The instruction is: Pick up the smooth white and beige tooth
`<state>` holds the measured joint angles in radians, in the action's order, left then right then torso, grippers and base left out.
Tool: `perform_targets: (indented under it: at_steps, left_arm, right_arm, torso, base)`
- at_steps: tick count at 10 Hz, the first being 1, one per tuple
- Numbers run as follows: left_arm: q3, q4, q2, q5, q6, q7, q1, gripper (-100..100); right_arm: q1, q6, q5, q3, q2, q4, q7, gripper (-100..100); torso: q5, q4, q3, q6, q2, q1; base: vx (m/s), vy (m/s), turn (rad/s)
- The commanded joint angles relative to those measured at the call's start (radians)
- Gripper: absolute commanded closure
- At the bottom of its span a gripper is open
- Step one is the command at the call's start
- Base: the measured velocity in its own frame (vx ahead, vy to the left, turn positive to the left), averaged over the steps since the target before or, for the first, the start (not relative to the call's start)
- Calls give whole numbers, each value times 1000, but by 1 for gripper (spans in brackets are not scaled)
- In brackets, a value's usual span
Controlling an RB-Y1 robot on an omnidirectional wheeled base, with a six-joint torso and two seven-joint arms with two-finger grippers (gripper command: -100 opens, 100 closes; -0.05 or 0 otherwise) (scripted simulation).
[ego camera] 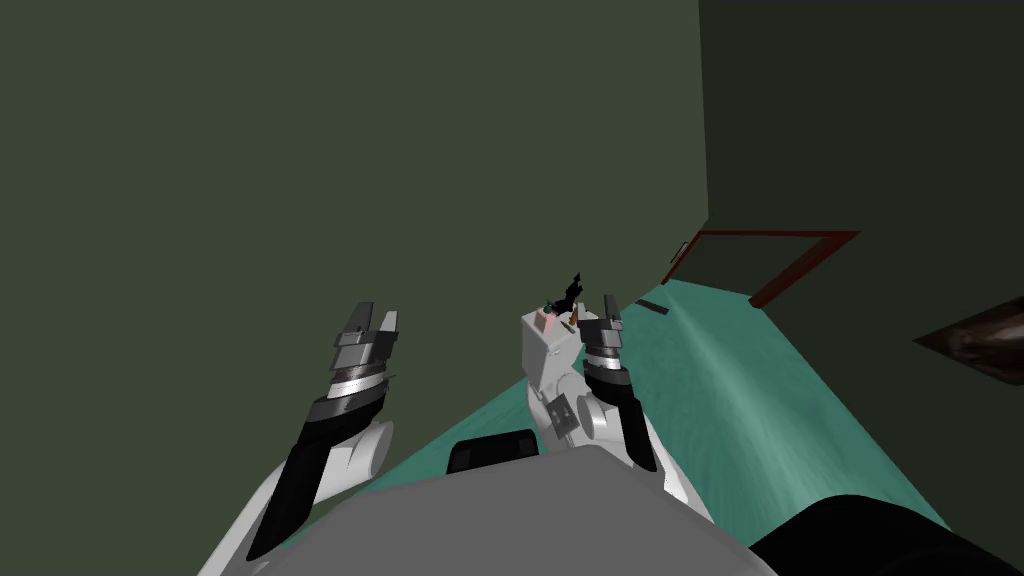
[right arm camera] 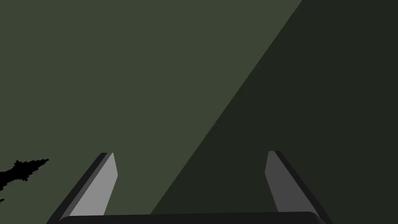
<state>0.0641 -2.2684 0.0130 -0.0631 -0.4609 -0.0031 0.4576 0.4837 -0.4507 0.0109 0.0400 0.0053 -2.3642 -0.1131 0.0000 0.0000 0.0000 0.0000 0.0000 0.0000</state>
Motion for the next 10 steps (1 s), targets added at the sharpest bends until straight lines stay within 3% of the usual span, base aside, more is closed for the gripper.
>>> perform_targets:
  at_steps: [1, 6, 10]
  left_arm:
    - [0, 0, 0, 0, 0, 0, 0, 0]
    - [0, 0, 0, 0, 0, 0, 0, 0]
    - [0, 0, 0, 0, 0, 0, 0, 0]
  right_arm:
    - [9, 1, 0, 0, -38, 14, 2, -100]
    - [65, 7, 1, -4, -177, 93, 16, -100]
    - [135, 16, 2, -11, -301, 184, 32, -100]
  torso:
    - [0, 0, 0, 0, 0, 0]
    - [0, 0, 0, 0, 0, 2]
    - [0, 0, 1, 0, 1, 2]
  base:
    - [-2, 9, 30]
    - [-6, 29, 50]
    - [-11, 35, 53]
